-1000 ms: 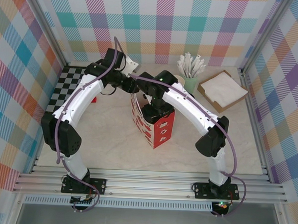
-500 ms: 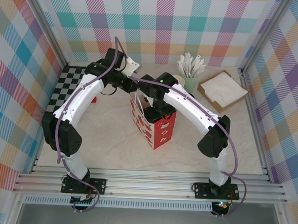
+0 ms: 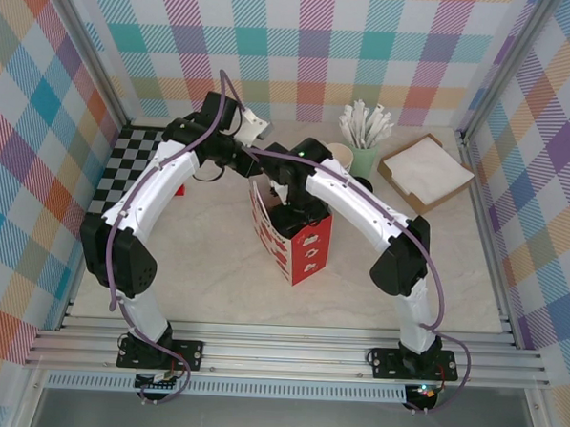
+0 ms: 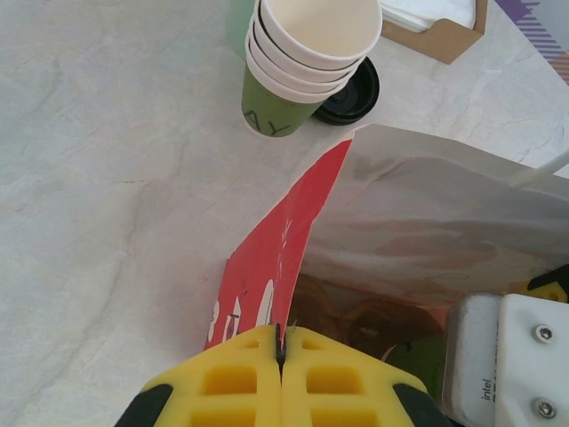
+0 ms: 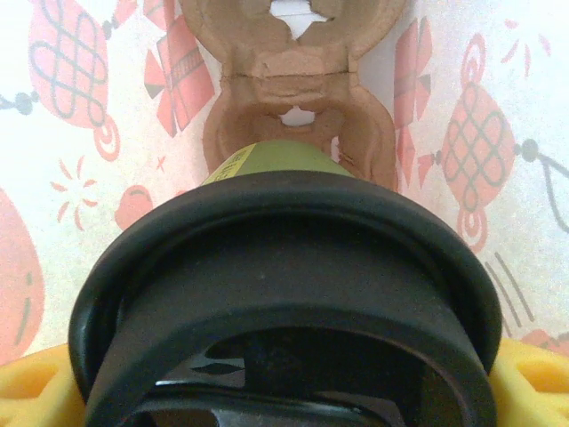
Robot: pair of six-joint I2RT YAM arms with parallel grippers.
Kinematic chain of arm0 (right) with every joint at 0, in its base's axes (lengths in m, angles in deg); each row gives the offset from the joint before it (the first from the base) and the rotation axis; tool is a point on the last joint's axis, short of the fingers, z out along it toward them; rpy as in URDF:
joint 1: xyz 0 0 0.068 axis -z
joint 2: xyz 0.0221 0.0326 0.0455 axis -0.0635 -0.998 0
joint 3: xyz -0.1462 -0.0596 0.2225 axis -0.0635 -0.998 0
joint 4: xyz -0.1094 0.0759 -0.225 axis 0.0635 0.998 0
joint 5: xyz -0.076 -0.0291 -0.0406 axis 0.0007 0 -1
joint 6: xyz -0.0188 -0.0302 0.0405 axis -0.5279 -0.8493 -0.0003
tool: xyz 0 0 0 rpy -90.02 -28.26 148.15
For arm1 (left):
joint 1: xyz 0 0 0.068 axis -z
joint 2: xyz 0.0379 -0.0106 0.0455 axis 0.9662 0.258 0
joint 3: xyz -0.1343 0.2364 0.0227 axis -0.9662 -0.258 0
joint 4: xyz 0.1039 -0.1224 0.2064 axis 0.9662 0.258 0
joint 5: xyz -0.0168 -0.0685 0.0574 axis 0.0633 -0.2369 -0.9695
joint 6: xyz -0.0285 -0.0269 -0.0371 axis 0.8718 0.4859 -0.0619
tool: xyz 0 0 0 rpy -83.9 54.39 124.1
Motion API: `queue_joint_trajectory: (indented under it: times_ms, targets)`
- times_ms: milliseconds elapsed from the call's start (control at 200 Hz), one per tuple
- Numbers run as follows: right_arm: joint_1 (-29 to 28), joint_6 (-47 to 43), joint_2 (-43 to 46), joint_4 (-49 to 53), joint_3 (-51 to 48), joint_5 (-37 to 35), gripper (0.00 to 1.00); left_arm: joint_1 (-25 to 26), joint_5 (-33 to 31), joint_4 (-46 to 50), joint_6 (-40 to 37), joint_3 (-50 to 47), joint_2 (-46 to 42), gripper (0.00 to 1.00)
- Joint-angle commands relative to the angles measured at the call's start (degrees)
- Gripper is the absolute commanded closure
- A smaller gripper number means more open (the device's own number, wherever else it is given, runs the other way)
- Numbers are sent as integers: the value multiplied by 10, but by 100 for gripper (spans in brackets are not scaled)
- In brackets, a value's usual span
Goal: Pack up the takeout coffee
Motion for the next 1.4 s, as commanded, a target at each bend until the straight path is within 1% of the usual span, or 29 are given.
queue_joint_trajectory:
  times_ms: [0,90,270,465,585,820,1000,1155,1395]
  targets:
    - [3,1,-12,8,15,0,45,-2,20,9,-1,12,10,100]
    - [3,-9,-12,-2,6,-3,46,-2,17,13,-4,17,13,100]
    - [8,-17,-15,1,-9,15,47,-3,10,12,-6,17,11,100]
    - [12,-11,-34,3,1,13,46,-3,34,11,-6,17,12,100]
    - [12,-18,-39,2,6,13,47,-3,31,9,-7,18,12,100]
    - [12,-29,-14,-19,-36,4,48,-5,29,11,-4,30,18,100]
    - [13,-37,-11,-34,-68,16,49,-5,38,14,-4,32,22,100]
    - [14,-33,-16,-43,-71,21,49,-5,49,14,-5,32,24,100]
    - [14,-35,-6,-45,-74,21,49,-5,42,18,-11,34,22,100]
